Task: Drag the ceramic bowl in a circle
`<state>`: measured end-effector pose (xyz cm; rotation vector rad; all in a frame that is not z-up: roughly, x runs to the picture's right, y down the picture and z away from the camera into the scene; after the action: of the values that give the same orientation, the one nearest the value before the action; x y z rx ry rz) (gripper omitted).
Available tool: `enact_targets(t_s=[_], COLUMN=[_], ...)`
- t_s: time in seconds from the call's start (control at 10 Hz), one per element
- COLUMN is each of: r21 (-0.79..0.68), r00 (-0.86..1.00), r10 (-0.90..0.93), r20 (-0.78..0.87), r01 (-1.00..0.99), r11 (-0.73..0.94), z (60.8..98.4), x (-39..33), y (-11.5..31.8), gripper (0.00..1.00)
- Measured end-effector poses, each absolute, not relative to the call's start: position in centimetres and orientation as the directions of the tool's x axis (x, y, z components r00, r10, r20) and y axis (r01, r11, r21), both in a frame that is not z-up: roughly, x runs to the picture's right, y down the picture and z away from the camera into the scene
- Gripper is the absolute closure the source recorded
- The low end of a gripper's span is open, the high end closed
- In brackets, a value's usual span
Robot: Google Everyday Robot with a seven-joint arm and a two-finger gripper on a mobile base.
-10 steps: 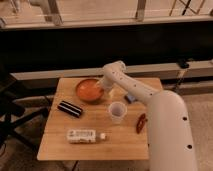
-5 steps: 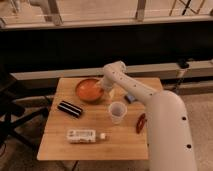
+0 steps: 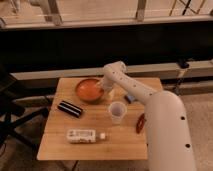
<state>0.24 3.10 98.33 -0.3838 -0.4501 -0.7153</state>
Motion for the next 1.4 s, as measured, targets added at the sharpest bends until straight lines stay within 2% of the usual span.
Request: enact_targets(t_s=[0.2, 0.4, 0.5, 0.8, 0.9, 1.1, 1.3, 1.4], r21=[-0.184, -0.188, -0.189, -0.198, -0.201, -0.207, -0.217, -0.218], r00=[0.666, 0.665, 0.665, 0.665, 0.661, 0.662, 0.662, 0.658], r10=[-0.536, -0.533, -0.531, -0.526, -0.527, -0.522, -0.516, -0.515], r20=[0.52, 0.523, 0.525, 0.53, 0.534, 0.538, 0.544, 0.55], r01=[0.699, 0.7, 0.699, 0.701, 0.704, 0.704, 0.705, 0.708], r11=[0.691, 0.689, 0.689, 0.685, 0.681, 0.68, 0.675, 0.671], z=[98.4, 98.4, 98.3, 98.4, 98.4, 98.4, 98.4, 98.2], x=[0.0, -0.1, -0.1, -0.1, -0.6, -0.9, -1.1, -1.2], y=[3.1, 3.1, 3.1, 3.1, 3.1, 3.1, 3.2, 3.4], gripper=[0.32, 0.33, 0.38, 0.61, 0.73, 0.83, 0.87, 0.93])
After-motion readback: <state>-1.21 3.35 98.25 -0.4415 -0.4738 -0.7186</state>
